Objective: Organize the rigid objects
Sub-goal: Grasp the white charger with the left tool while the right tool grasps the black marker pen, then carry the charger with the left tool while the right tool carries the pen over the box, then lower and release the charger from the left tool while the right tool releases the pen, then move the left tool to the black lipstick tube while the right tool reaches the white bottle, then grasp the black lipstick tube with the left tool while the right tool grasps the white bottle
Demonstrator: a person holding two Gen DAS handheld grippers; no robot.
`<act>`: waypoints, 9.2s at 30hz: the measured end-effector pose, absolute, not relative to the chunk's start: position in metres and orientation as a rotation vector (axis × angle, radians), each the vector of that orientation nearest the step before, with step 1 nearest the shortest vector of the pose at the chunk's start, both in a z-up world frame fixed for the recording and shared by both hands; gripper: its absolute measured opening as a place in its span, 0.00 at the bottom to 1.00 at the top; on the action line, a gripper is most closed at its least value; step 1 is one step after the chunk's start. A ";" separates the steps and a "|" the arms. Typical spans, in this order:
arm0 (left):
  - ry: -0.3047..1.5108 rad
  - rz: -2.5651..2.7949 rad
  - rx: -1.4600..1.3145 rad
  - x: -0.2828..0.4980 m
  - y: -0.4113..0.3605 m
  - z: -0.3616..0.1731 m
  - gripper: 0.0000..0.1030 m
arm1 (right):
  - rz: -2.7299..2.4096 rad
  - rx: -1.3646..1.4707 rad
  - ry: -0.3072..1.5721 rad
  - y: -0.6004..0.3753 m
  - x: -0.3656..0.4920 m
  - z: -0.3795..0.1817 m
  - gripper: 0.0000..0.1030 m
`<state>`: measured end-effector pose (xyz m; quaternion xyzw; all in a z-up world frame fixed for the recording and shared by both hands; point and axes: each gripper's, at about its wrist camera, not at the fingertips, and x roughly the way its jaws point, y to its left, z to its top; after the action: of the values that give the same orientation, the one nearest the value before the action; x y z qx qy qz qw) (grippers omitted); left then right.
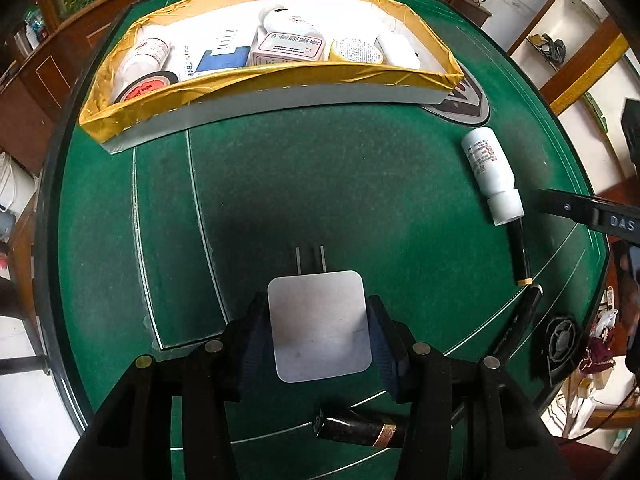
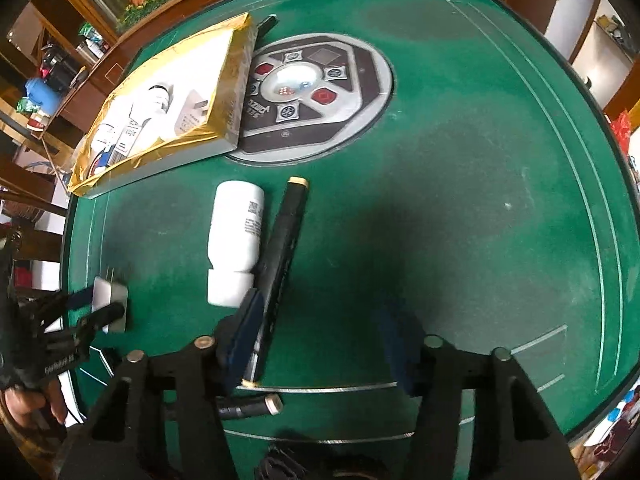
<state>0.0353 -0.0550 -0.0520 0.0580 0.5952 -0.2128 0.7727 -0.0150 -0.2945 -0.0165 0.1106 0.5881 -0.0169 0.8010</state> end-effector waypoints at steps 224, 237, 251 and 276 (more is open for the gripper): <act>1.175 -0.217 -0.083 0.181 0.005 0.040 0.76 | 0.299 -0.064 1.091 -0.204 0.142 0.060 0.81; 1.346 -0.280 -0.158 0.054 0.037 -0.013 0.83 | 0.182 0.087 1.164 -0.238 0.038 0.041 0.94; 1.487 -0.324 -0.210 -0.030 0.019 -0.045 0.82 | 0.035 0.209 1.219 -0.282 -0.035 0.014 0.94; 1.380 -0.385 -0.110 0.007 0.008 -0.043 0.28 | 0.089 0.191 1.244 -0.255 -0.039 0.008 0.94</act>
<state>0.0067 0.0075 -0.0431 -0.0505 0.6323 -0.1765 0.7526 -0.0392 -0.2550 0.0080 0.0894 0.5816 0.0415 0.8075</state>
